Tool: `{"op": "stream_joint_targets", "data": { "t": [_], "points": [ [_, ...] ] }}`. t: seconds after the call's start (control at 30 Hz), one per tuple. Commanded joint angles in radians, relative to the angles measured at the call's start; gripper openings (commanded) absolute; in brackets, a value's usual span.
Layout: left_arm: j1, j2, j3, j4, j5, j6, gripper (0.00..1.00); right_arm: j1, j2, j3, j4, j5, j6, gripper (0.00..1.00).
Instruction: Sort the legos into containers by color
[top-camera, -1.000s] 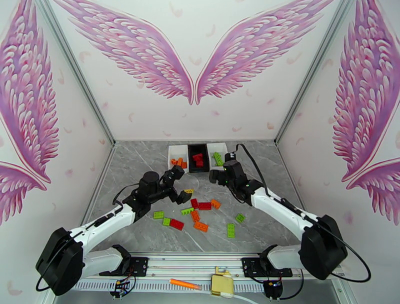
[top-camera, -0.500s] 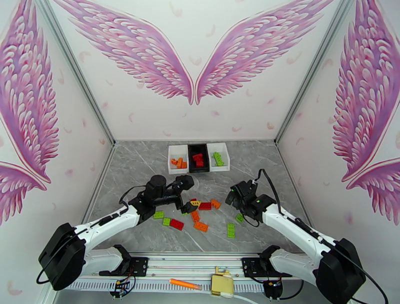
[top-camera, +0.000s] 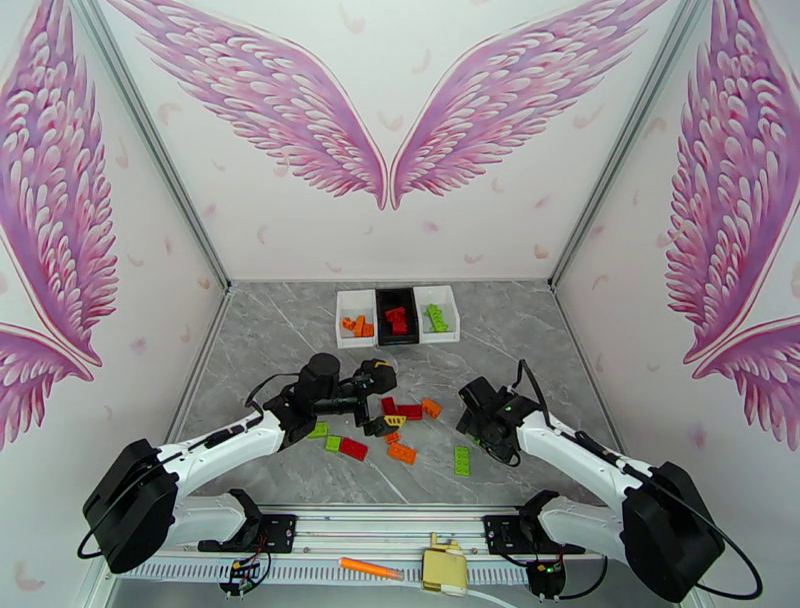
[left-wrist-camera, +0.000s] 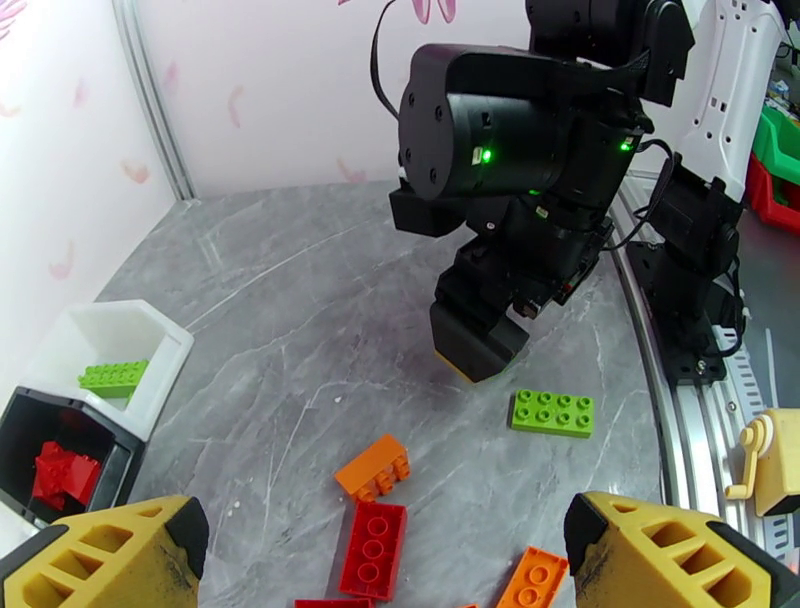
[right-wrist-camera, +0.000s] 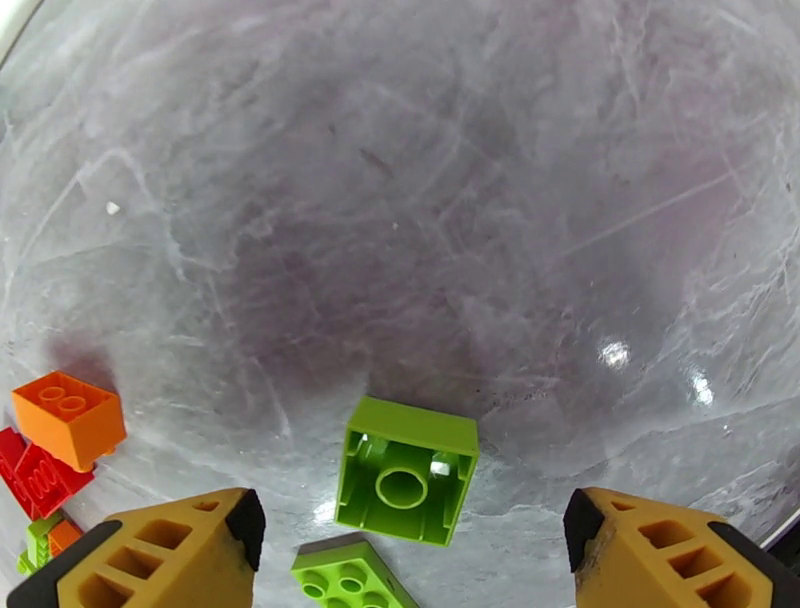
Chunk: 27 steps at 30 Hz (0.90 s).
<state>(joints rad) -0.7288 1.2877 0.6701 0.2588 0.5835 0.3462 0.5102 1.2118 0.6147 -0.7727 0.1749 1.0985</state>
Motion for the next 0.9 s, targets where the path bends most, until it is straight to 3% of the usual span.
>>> {"op": "stream_joint_targets", "data": {
  "t": [0.0, 0.63, 0.87],
  "points": [
    [-0.006, 0.007, -0.013, -0.021, 0.015, 0.02, 0.99, -0.004, 0.03, -0.013, 0.037, -0.019, -0.016, 0.77],
    [-0.007, 0.026, -0.021, 0.037, -0.01, -0.017, 0.99, -0.003, 0.1, 0.015, 0.023, 0.035, -0.09, 0.36],
    [-0.006, 0.003, -0.039, 0.041, -0.045, -0.046, 0.99, -0.003, 0.077, 0.1, 0.099, 0.083, -0.301, 0.26]
  ]
}}
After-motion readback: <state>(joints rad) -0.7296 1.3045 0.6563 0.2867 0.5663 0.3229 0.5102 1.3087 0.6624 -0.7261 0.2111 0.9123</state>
